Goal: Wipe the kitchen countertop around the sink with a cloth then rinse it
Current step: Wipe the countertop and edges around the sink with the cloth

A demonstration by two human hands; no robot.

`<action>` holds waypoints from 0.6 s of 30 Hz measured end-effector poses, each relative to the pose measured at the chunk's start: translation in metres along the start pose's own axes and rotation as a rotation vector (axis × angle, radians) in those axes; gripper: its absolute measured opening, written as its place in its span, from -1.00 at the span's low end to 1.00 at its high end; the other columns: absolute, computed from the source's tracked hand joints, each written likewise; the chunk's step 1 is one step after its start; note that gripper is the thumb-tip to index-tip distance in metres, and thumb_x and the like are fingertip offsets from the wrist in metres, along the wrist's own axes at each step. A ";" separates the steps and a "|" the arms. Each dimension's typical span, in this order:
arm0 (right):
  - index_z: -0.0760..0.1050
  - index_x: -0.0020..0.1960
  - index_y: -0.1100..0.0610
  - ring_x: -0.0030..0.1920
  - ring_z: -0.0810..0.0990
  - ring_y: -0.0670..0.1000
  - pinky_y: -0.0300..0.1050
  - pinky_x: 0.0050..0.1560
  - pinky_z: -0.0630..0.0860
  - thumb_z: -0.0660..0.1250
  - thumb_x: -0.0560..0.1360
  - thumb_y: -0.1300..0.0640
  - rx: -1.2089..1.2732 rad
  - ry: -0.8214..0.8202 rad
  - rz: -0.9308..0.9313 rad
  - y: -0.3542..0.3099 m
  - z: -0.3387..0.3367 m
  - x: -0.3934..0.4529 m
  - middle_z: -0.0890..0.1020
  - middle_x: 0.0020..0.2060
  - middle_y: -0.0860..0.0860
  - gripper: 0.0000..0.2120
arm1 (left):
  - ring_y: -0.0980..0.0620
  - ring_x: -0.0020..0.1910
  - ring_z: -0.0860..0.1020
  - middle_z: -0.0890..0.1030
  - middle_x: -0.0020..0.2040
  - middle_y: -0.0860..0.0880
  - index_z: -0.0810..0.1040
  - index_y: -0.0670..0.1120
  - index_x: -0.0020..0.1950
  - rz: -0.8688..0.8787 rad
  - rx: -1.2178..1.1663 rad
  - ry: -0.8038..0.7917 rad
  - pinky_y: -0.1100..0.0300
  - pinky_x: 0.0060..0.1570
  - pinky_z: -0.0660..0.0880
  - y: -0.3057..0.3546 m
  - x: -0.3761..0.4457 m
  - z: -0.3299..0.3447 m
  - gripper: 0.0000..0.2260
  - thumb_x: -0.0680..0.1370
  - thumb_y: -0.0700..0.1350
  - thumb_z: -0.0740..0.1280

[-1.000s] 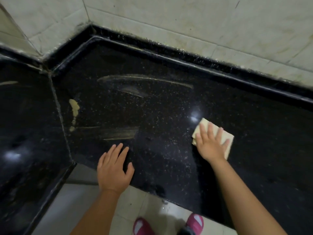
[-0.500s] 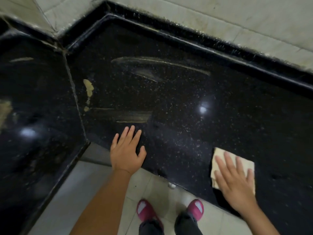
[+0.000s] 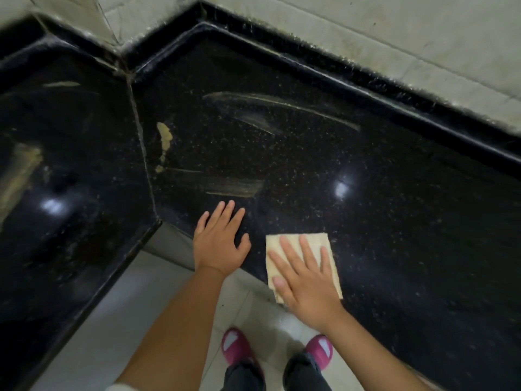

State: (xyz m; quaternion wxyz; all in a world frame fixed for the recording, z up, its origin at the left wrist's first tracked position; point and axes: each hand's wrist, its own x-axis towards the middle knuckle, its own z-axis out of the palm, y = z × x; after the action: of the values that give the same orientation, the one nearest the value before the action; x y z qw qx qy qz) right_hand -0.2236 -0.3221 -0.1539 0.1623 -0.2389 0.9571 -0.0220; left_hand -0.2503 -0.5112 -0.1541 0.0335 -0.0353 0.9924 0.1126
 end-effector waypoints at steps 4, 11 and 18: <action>-0.07 0.49 -0.18 0.50 -0.27 -0.05 -0.03 0.40 -0.21 -0.34 0.56 -0.24 -0.065 -0.097 0.010 0.040 -0.003 -0.050 0.13 0.47 -0.08 -0.48 | -0.01 0.48 0.17 0.26 0.48 -0.05 0.30 -0.03 0.43 -0.018 -0.063 -0.021 0.13 0.38 -0.10 0.002 -0.004 -0.004 -0.43 0.47 0.11 -0.07; -0.20 0.49 -0.16 0.50 -0.28 0.05 0.16 0.44 -0.27 -0.18 0.60 -0.15 0.145 -0.097 0.486 0.048 -0.037 0.011 -0.23 0.50 -0.13 -0.52 | 0.04 0.52 -0.11 -0.03 0.55 0.00 0.02 -0.02 0.52 -0.014 -0.074 -0.137 0.07 0.45 -0.16 0.002 -0.005 -0.013 -0.53 0.62 0.01 0.01; -0.23 0.50 -0.11 0.49 -0.32 0.11 0.23 0.40 -0.34 -0.25 0.58 -0.16 0.160 -0.123 0.213 -0.043 -0.040 0.075 -0.24 0.51 -0.07 -0.50 | 0.02 0.52 -0.09 0.00 0.54 -0.04 0.08 -0.03 0.51 -0.113 -0.067 -0.042 0.02 0.45 -0.16 -0.024 -0.022 -0.025 -0.58 0.64 -0.05 -0.02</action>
State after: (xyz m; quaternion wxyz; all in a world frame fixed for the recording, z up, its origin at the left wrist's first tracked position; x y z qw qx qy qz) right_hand -0.2799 -0.3969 -0.1331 0.2404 -0.1232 0.9605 -0.0663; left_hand -0.2277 -0.5383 -0.1335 0.0593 -0.0902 0.9836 0.1446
